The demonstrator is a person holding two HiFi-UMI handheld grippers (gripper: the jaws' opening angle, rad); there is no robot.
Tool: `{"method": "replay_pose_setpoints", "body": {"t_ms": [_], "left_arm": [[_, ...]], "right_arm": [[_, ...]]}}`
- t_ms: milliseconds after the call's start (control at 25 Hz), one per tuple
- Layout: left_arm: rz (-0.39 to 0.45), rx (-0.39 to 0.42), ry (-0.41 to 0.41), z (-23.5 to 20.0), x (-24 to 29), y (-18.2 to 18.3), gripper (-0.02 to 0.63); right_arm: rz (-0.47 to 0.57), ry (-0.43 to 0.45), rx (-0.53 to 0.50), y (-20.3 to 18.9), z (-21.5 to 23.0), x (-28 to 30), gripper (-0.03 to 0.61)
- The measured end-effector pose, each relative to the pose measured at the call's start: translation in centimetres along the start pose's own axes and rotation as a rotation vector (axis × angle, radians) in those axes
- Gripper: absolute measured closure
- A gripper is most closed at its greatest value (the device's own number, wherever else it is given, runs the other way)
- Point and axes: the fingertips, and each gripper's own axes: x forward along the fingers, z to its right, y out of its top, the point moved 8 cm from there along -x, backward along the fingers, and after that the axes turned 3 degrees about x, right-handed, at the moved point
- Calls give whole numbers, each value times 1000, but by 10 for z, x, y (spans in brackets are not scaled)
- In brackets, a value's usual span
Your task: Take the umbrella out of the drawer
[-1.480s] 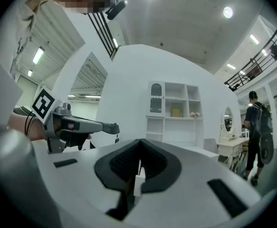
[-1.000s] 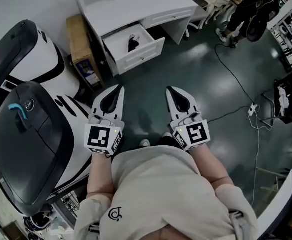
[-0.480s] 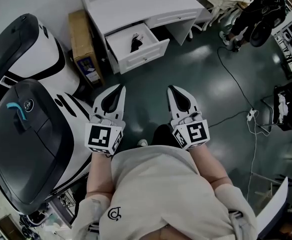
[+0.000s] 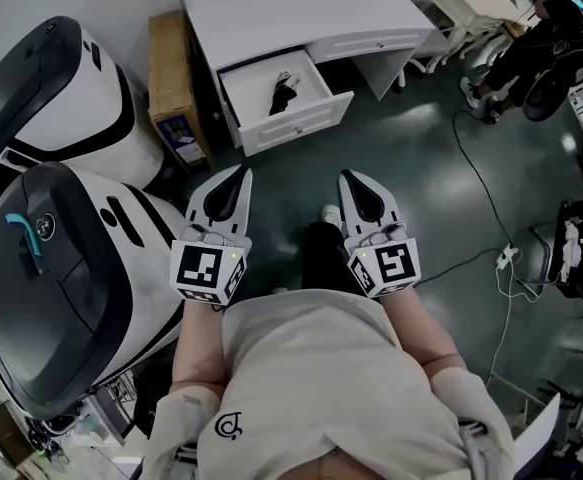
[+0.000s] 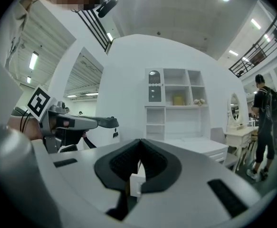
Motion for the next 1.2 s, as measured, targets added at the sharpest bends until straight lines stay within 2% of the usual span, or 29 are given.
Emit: {"method": "replay_pose_setpoints", "body": {"t_ms": [520, 720, 960, 1200], "left_arm": [[-54, 7, 188, 3, 171, 16, 601], [-69, -6, 262, 3, 229, 11, 601], [-123, -34, 319, 1, 273, -7, 601], [-161, -62, 324, -22, 299, -29, 601]], "right_arm": [[-14, 190, 34, 5, 171, 130, 572], [-31, 263, 16, 5, 228, 177, 572], [-80, 341, 15, -8, 266, 220, 572], [-123, 388, 41, -28, 274, 263, 572]]}}
